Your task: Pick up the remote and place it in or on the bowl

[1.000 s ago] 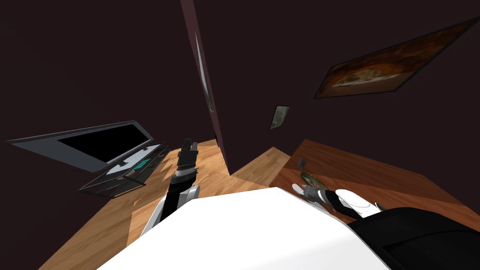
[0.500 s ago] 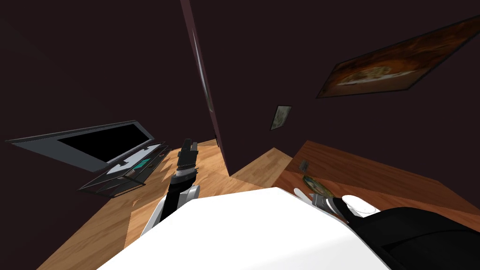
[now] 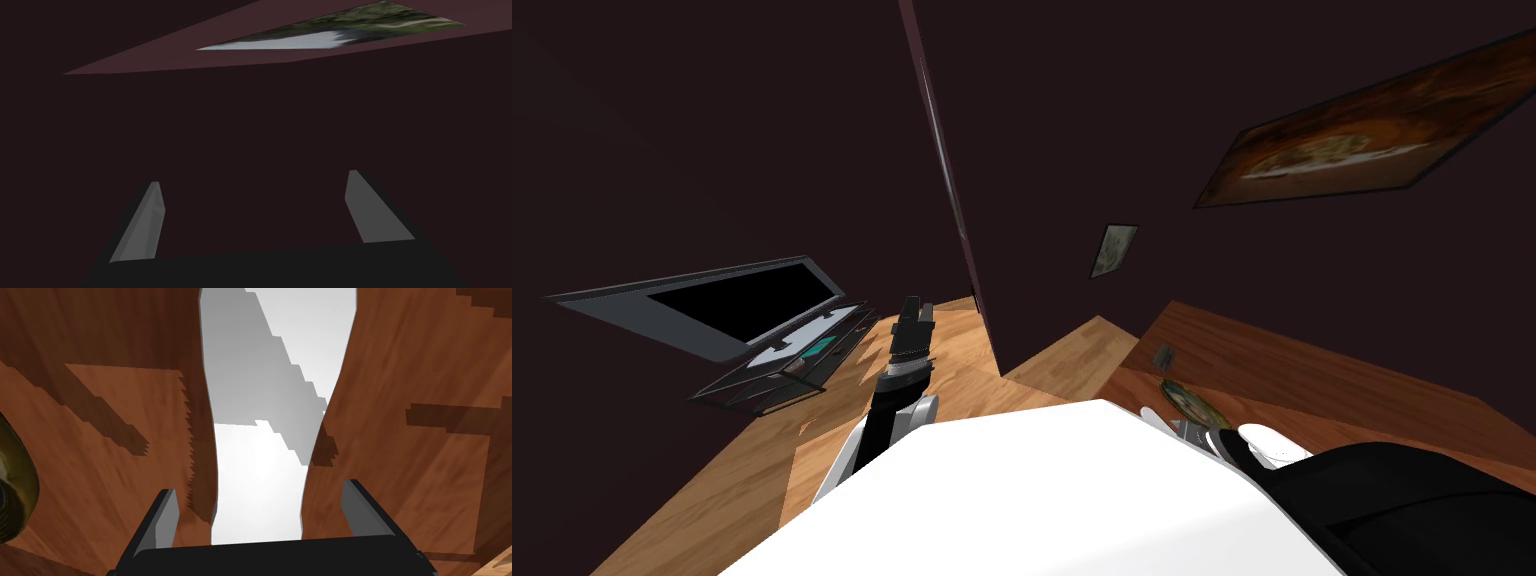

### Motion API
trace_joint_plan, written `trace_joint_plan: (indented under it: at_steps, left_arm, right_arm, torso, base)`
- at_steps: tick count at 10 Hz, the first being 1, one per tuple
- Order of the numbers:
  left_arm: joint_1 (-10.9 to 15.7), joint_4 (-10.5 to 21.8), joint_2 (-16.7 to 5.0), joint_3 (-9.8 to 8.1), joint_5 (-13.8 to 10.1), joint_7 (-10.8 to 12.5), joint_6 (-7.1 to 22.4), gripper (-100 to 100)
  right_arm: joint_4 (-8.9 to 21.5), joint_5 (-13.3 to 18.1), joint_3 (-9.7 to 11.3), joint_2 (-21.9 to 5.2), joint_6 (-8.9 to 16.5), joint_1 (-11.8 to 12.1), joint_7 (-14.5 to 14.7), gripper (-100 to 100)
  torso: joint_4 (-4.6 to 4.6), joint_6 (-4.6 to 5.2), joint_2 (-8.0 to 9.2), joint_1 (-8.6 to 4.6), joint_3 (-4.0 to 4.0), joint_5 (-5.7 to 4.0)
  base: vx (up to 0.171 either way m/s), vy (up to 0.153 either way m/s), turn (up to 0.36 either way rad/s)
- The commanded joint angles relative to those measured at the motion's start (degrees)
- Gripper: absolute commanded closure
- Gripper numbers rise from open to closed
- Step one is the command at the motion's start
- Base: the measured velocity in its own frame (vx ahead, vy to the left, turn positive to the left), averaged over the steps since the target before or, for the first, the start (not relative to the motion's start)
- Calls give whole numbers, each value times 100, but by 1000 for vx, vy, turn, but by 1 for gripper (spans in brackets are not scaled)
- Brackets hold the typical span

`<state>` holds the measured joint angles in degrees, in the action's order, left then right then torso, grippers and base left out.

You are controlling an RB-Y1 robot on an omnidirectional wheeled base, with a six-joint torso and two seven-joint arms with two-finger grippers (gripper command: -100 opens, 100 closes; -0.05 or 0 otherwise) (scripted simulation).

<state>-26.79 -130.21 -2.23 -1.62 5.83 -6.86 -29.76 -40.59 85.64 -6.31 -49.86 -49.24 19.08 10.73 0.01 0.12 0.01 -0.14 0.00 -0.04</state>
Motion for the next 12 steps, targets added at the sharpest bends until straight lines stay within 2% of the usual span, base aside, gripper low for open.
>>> trace_joint_plan:
  at_steps: [1, 2, 3, 7, 8, 9, 10, 11, 12]
  left_arm:
    - [0, 0, 0, 0, 0, 0, 0, 0]
    - [0, 0, 0, 0, 0, 0, 0, 0]
    - [0, 0, 0, 0, 0, 0, 0, 0]
    - [0, 0, 0, 0, 0, 0, 0, 0]
    - [0, 0, 0, 0, 0, 0, 0, 0]
    - [0, 0, 0, 0, 0, 0, 0, 0]
    - [0, 0, 1, 0, 0, 0, 0, 0]
    - [0, 0, 1, 1, 0, 0, 0, 0]
    - [0, 0, 1, 1, 0, 0, 0, 0]
  right_arm:
    - [5, -25, 91, 115, 176, 10, -2, -100]
    - [-48, -15, 51, 47, 92, 36, -31, -100]
    - [-54, -17, 56, 52, 111, 39, -40, 100]
    - [-54, -18, 58, 56, 103, 41, -42, 100]
    - [-54, -18, 59, 57, 103, 41, -41, 0]
    - [-94, 29, -38, -80, -63, 28, -89, 100]
    - [-136, 53, -94, -164, -165, 36, -126, 100]
    - [-82, 41, -48, -102, -78, 5, -75, 100]
    - [-95, 48, -52, -114, -99, 9, -99, 0]
  torso:
    - [0, 0, 0, 0, 0, 0]
    - [0, 1, -2, -1, -1, 0]
    - [0, 1, 1, 6, 0, 2]
    - [2, -1, 4, 7, 3, 4]
    - [2, -1, 4, 8, 3, 4]
    - [2, -1, 4, 8, 3, 4]
    - [2, 6, 10, 17, 6, 10]
    - [4, 4, 19, 29, 10, 12]
    - [4, 3, 15, 22, 9, 8]
  base:
    - [24, -45, 47]
    - [11, -21, 10]
    - [0, 0, 0]
    - [0, 0, 0]
    - [0, 0, 0]
    - [-15, 30, -93]
    - [-38, 53, -96]
    - [-20, 23, -17]
    - [0, 0, 0]
